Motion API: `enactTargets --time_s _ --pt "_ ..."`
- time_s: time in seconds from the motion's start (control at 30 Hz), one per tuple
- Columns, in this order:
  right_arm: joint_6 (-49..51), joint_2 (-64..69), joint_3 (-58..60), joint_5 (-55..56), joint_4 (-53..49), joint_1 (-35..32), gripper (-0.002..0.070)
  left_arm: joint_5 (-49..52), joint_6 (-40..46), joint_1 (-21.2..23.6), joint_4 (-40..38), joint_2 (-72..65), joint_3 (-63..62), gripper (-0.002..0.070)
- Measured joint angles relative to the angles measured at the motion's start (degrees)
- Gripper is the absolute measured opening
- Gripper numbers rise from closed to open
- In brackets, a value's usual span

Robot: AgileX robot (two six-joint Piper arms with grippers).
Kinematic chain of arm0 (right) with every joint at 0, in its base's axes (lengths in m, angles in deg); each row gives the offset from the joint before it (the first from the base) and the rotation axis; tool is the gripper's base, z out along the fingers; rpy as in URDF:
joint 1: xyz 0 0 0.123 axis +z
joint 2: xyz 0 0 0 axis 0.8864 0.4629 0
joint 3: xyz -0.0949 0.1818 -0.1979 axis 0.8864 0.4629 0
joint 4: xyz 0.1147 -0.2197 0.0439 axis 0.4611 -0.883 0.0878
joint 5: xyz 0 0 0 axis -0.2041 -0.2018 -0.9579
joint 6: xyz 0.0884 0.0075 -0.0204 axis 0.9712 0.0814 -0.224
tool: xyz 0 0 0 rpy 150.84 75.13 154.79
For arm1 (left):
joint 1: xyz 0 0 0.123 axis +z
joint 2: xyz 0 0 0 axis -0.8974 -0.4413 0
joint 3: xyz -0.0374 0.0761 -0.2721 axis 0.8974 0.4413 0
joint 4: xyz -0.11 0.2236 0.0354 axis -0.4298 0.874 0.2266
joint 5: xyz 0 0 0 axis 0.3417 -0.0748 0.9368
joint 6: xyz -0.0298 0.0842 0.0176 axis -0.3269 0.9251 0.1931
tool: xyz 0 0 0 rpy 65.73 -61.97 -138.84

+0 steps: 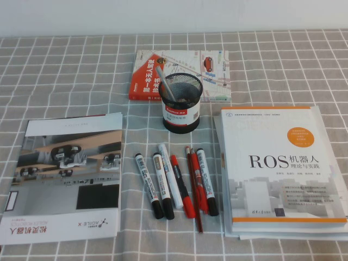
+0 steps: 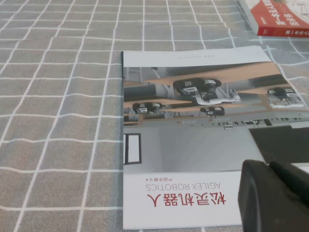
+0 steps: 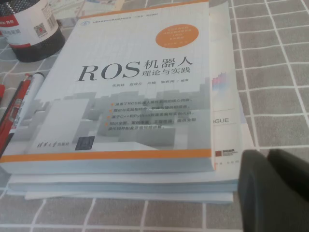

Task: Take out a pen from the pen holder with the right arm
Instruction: 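Take a marker out of the pen holder and lay it on the table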

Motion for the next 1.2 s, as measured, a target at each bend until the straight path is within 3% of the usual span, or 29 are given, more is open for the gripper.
enactTargets --time_s 0.67,1.0,1.2 --pt "0.00 0.00 0.00 6.80 7.49 0.00 -0.0012 0.00 0.00 0.00 0.00 0.00 0.00 -0.0004" --pt "0.00 0.00 0.00 11.68 21.68 0.00 -0.0012 0.00 0.00 0.00 0.00 0.00 0.00 -0.0004" --pt "0.00 0.00 0.00 12.15 25.12 0.00 -0.0012 0.00 0.00 0.00 0.00 0.00 0.00 -0.0004"
